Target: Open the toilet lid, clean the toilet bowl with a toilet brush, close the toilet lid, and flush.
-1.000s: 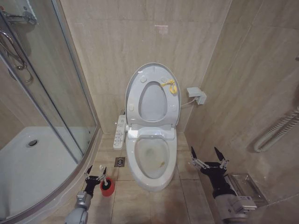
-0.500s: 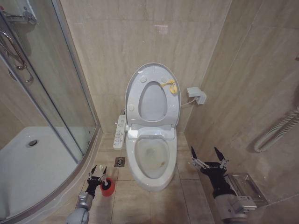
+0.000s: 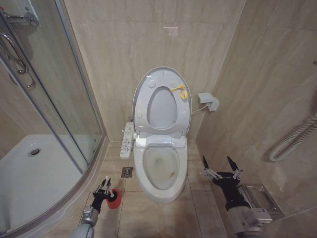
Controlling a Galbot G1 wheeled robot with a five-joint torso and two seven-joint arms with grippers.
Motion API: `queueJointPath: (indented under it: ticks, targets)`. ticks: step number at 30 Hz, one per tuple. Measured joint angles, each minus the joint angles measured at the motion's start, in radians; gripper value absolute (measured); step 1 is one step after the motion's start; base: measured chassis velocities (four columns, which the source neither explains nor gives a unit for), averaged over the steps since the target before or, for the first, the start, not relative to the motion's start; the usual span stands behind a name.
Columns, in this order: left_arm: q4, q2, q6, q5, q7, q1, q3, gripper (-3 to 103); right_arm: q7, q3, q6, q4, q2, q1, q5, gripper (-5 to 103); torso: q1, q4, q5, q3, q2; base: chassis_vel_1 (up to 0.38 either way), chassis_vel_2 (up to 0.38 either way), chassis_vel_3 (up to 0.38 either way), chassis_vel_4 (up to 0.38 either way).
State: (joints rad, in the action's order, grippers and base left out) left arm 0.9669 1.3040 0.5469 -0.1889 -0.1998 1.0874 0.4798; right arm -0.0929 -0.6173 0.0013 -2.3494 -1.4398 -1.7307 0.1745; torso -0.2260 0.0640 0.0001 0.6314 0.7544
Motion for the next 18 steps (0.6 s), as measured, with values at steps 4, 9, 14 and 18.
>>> queueJointPath:
  ticks: [4,9,14,18]
  targets:
    - [-0.001,0.000,0.003,0.000,-0.001,0.001,0.003,21,0.000,0.000,0.000,0.000,0.000,0.000,0.000,100,0.000,0.0001,0.0000,0.000,0.000,0.000,0.000,0.000,0.000]
    - [0.000,0.001,0.004,-0.002,-0.001,0.003,0.006,21,0.000,0.000,0.000,0.000,0.000,0.000,0.000,100,0.000,0.0001,-0.0001,0.000,0.000,0.000,0.000,0.000,0.000]
    - [0.016,0.004,0.006,-0.003,0.001,0.020,0.022,21,0.000,0.000,0.000,0.000,0.000,0.000,0.000,100,0.000,0.0000,-0.0001,0.000,0.000,0.000,0.000,0.000,0.000]
    - [0.062,0.003,0.007,-0.017,0.004,0.052,0.037,21,0.000,0.000,0.000,0.000,0.000,0.000,0.000,100,0.000,-0.0001,-0.0002,0.000,0.000,0.000,0.000,0.000,0.000]
